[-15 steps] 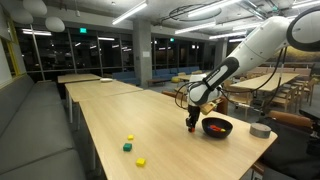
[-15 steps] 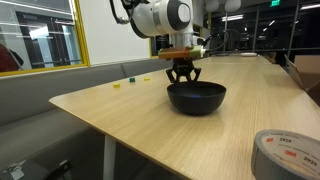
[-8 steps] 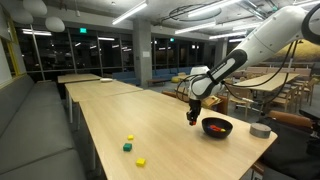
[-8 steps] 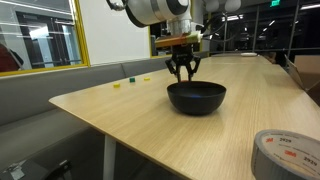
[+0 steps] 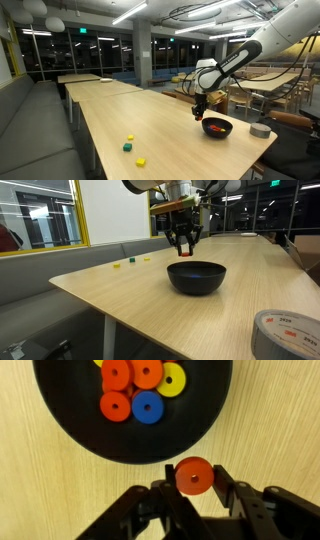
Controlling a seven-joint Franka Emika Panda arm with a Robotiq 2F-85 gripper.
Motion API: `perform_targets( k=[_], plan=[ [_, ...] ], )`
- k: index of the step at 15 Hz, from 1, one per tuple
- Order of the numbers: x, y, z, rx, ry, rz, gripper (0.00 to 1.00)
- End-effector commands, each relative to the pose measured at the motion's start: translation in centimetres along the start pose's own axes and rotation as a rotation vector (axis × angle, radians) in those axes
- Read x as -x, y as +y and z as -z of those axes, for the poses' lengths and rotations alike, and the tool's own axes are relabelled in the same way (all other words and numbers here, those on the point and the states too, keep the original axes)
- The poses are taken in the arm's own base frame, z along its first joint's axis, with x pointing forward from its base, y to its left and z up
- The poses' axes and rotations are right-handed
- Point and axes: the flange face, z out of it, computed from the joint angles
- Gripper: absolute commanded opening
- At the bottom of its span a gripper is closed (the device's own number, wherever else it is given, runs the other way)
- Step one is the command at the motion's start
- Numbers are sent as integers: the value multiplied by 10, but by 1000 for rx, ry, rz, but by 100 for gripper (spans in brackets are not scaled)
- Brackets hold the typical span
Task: Pick up the orange objects from the table and put them in the bowl
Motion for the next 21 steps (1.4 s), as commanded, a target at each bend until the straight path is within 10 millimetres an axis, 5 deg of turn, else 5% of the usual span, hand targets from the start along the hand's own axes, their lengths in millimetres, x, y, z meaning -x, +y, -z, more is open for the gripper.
perform_targets(
  k=[1,10,11,12,13,17,21],
  plan=[
    [21,10,14,37,-20,-63,25],
    [38,32,3,35,-81,-147,25],
    [38,34,1,31,-82,-158,32],
    [39,36,0,25,-86,-168,67],
    [40,37,0,17,-85,-173,67],
    [52,39,9,-22,-96,-194,96],
    [92,31,45,-82,-131,-242,100]
  ],
)
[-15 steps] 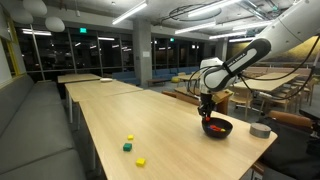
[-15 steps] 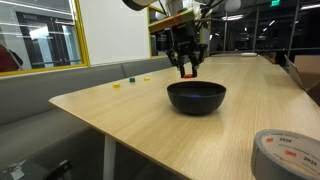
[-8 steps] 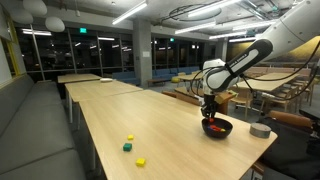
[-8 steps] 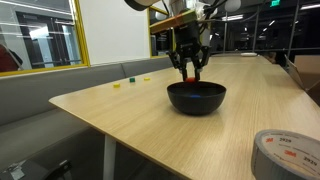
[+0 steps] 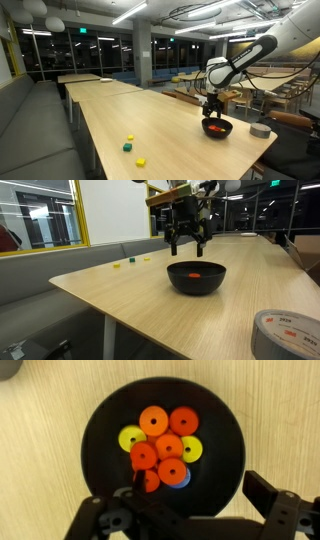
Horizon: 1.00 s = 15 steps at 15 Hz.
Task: Pick up the orange objects from the table and put them in the bowl
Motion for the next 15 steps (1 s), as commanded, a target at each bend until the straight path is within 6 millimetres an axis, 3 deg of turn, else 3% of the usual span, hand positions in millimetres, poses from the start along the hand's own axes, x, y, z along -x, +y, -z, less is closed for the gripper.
perform_targets(
  k=[1,8,15],
  plan=[
    [56,3,42,-66,-6,-28,100],
    [149,-7,106,-92,18,-12,100],
    [206,-22,133,-97,106,12,100]
  ],
)
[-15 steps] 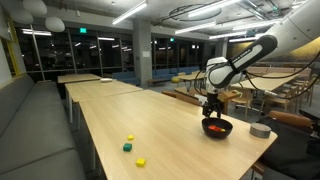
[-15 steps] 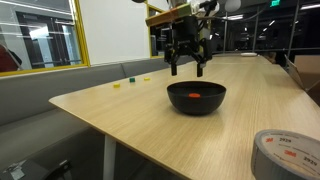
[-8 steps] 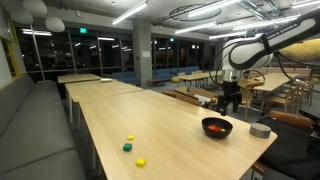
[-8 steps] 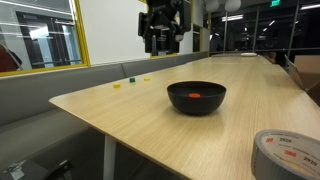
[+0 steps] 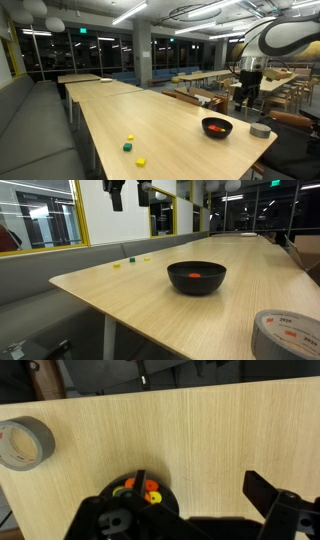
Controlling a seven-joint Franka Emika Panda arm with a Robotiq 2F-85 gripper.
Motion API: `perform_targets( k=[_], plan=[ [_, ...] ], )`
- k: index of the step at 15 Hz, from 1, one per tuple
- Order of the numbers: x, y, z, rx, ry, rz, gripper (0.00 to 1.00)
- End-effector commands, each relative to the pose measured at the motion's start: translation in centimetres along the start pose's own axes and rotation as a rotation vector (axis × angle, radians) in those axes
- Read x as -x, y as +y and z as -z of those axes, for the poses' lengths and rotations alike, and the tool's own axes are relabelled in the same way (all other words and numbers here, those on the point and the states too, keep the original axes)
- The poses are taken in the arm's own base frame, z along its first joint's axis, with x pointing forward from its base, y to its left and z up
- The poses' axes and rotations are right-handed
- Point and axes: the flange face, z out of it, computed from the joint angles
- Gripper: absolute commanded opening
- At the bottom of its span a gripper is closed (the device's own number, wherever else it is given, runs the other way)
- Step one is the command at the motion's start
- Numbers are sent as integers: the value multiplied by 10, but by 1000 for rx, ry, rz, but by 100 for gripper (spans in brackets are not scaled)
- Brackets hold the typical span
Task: Pick up the orange objects from the table and put them in the bowl
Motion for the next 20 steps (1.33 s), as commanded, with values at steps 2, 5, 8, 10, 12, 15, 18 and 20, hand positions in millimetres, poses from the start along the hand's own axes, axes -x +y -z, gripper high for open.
perform_targets(
  k=[2,5,8,10,12,15,18,20],
  plan=[
    [35,-9,12,-28,59,-9,100],
    [47,-6,13,-42,71,-12,100],
    [40,-3,9,-20,51,-2,100],
    [42,-3,7,-20,48,-2,100],
    [41,-3,5,-20,42,-2,100],
    [41,-3,4,-19,40,-2,100],
    [41,-3,4,-19,40,-2,100],
    [41,-3,4,-19,39,-2,100]
  ],
)
